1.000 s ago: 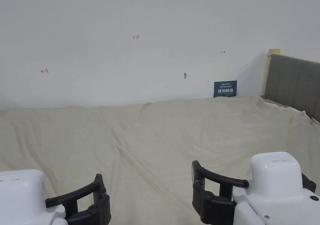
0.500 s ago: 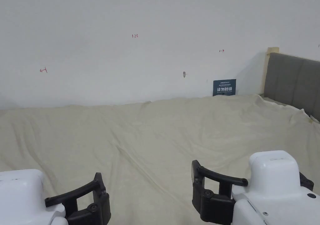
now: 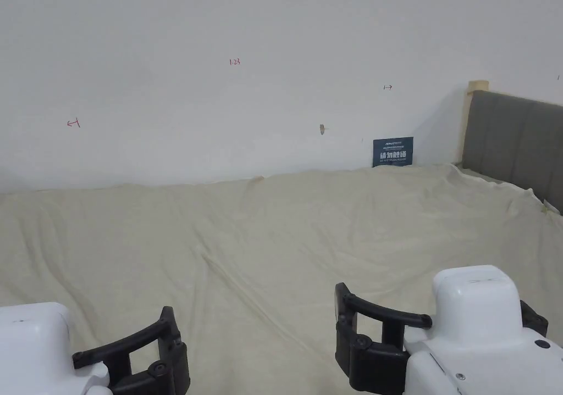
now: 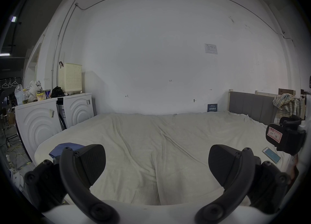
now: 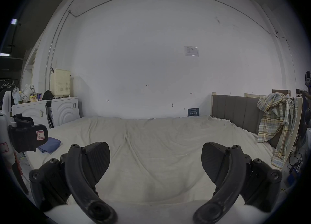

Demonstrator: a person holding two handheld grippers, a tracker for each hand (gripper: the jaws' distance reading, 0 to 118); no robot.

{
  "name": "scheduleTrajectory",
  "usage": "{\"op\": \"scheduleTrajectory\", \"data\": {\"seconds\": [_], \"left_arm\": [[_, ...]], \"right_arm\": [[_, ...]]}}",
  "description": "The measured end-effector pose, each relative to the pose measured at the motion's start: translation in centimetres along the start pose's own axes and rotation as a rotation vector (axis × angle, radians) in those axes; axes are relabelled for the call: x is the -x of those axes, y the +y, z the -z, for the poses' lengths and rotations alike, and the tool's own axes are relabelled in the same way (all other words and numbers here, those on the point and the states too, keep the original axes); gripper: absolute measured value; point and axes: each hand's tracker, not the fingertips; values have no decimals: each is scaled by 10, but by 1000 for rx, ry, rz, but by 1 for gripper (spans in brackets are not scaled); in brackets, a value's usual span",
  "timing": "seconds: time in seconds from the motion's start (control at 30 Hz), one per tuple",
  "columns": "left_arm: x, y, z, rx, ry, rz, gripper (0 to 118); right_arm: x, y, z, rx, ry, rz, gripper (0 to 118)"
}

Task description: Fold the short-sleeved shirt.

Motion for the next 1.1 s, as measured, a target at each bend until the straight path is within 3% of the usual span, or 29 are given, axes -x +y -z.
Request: {"op": "scheduleTrajectory", "data": {"seconds": [1.1], "left_arm": [[0,-4,3,18,2,4,118]], "right_arm": [[1,-4,4,27,-6,-14,111]]}}
